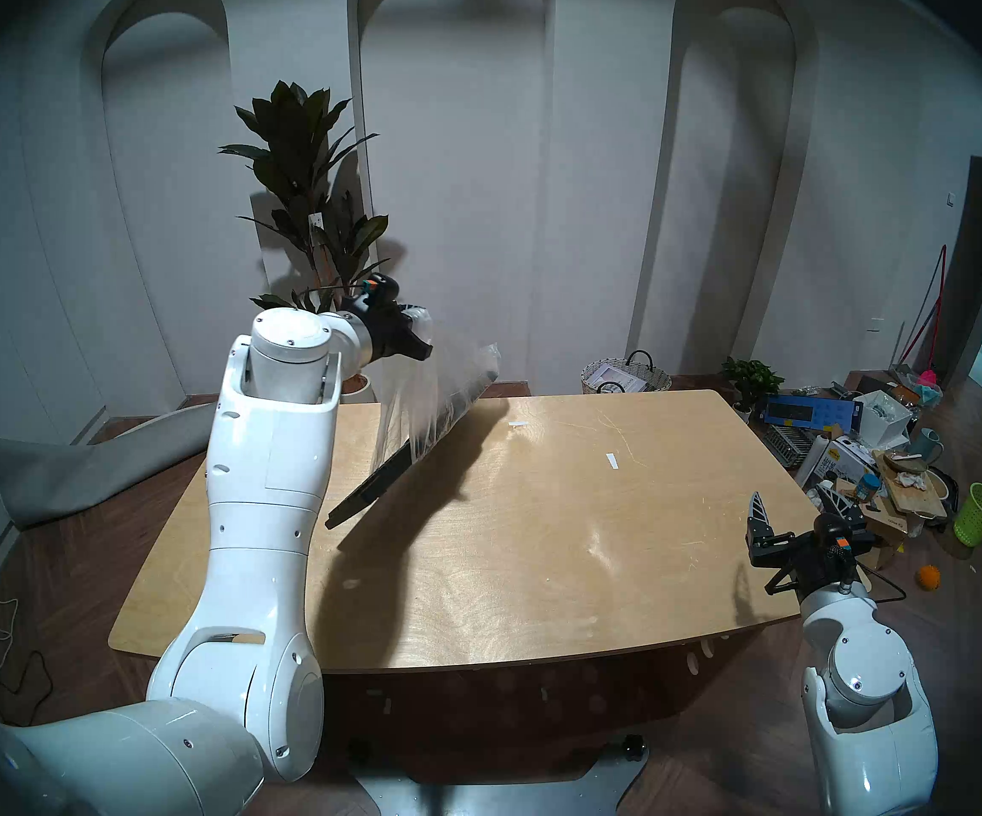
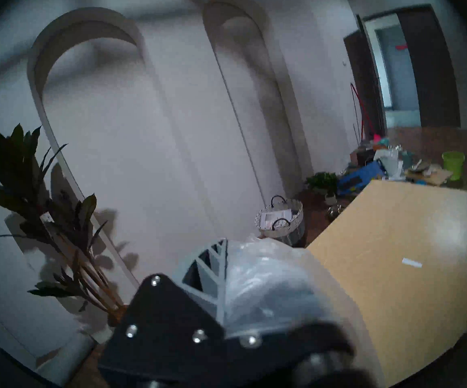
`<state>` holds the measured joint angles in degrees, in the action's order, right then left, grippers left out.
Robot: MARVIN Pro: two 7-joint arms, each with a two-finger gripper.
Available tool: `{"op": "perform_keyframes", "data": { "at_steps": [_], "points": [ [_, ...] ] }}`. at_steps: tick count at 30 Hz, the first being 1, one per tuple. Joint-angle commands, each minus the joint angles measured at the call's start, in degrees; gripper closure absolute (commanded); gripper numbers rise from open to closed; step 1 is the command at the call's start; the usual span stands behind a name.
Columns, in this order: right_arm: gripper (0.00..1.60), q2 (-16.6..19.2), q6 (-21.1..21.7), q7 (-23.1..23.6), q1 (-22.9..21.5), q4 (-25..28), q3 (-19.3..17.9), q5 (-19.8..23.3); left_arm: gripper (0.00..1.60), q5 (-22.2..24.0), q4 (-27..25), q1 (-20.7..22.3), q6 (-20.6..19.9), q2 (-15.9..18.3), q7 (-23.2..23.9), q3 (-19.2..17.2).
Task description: Unwrap the new keyboard and set the wrapping aside
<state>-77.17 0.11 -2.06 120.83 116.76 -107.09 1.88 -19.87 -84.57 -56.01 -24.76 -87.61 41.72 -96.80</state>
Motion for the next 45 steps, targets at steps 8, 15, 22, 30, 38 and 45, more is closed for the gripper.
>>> {"op": "perform_keyframes", "data": {
  "at_steps": [8, 15, 22, 30, 38, 45],
  "points": [
    [0.0, -0.1, -0.3, 0.0, 0.1, 1.4, 0.1, 0.1, 1.6, 3.2, -5.7, 5.6, -4.6, -5.5, -7.9, -7.2],
    [0.0, -0.1, -0.3, 0.0, 0.1, 1.4, 0.1, 0.1, 1.6, -0.4, -9.2, 4.9, -4.5, -7.3, -15.3, -5.5],
    [0.0, -0.1, -0.3, 0.0, 0.2, 1.5, 0.1, 0.1, 1.6, -4.7, -12.8, 2.2, -5.3, -11.3, -23.3, -2.4],
    [0.0, -0.1, -0.3, 0.0, 0.2, 1.5, 0.1, 0.2, 1.6, -7.7, -15.5, -0.5, -5.2, -16.9, -31.6, 1.6],
    [0.0, -0.4, 0.5, 1.7, -0.4, 1.5, 0.6, 3.1, 1.6, -7.9, -14.8, -1.7, -3.6, -20.0, -37.3, 2.7],
    [0.0, -0.7, 5.9, 4.6, -6.2, 1.1, 5.4, 8.3, 1.6, -7.6, -14.9, -1.7, -3.7, -20.5, -38.3, 2.9]
  ]
}}
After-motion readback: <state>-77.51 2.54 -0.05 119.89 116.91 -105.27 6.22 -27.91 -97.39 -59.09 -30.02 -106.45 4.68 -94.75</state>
